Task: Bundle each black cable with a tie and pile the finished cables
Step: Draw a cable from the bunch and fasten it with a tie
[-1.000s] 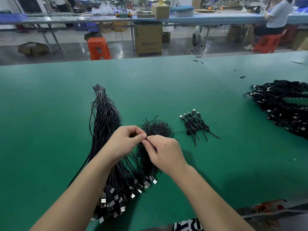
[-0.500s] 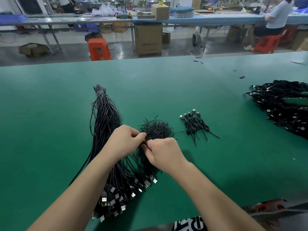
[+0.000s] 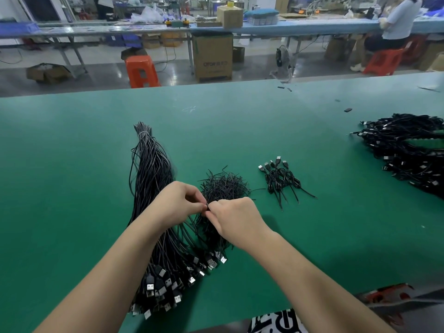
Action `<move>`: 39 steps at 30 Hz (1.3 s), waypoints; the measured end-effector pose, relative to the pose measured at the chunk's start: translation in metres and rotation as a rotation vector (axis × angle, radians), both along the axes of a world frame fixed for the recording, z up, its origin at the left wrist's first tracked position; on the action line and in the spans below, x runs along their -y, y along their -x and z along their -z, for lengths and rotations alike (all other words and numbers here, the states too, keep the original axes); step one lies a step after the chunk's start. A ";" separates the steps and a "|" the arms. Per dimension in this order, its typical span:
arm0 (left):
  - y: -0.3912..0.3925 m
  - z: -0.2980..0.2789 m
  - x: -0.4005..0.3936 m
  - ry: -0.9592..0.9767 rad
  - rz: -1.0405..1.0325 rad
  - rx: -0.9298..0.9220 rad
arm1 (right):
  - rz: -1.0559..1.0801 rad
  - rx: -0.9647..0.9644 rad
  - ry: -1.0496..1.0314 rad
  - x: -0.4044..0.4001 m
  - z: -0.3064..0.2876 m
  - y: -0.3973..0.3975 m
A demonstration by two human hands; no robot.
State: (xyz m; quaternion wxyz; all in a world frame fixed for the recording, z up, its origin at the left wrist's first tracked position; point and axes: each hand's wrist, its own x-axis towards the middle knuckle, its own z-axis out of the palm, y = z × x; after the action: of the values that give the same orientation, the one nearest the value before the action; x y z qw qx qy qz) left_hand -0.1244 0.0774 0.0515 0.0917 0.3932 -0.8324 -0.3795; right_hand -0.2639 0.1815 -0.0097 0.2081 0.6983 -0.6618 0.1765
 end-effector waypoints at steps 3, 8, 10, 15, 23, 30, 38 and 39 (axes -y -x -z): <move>0.000 -0.002 0.001 0.026 0.023 0.010 | -0.001 0.013 0.009 0.001 -0.001 0.001; 0.001 -0.005 0.000 0.094 0.034 -0.017 | -0.009 0.096 0.110 0.002 -0.010 0.004; -0.002 -0.003 0.001 0.088 -0.020 -0.063 | 0.046 0.142 0.159 0.001 -0.018 0.007; -0.013 0.003 0.009 -0.053 -0.270 -0.294 | 0.197 0.721 0.227 0.000 -0.042 0.018; -0.003 0.000 -0.005 -0.331 -0.204 -0.480 | -0.032 1.251 -0.248 0.017 -0.039 0.017; -0.002 -0.003 -0.013 0.508 0.050 -0.276 | 0.029 1.664 -0.340 0.019 -0.036 0.016; 0.000 0.003 -0.018 0.466 0.045 -0.257 | -0.128 1.947 -0.335 0.013 -0.030 0.022; 0.001 0.003 -0.017 0.361 -0.031 -0.268 | -0.207 1.974 -0.340 0.011 -0.030 0.024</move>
State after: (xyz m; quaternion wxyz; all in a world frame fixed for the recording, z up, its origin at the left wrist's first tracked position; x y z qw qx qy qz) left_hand -0.1251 0.0943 0.0486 0.2762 0.3291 -0.8612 -0.2716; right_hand -0.2874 0.1708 0.0200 -0.5520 0.3144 -0.4906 0.5965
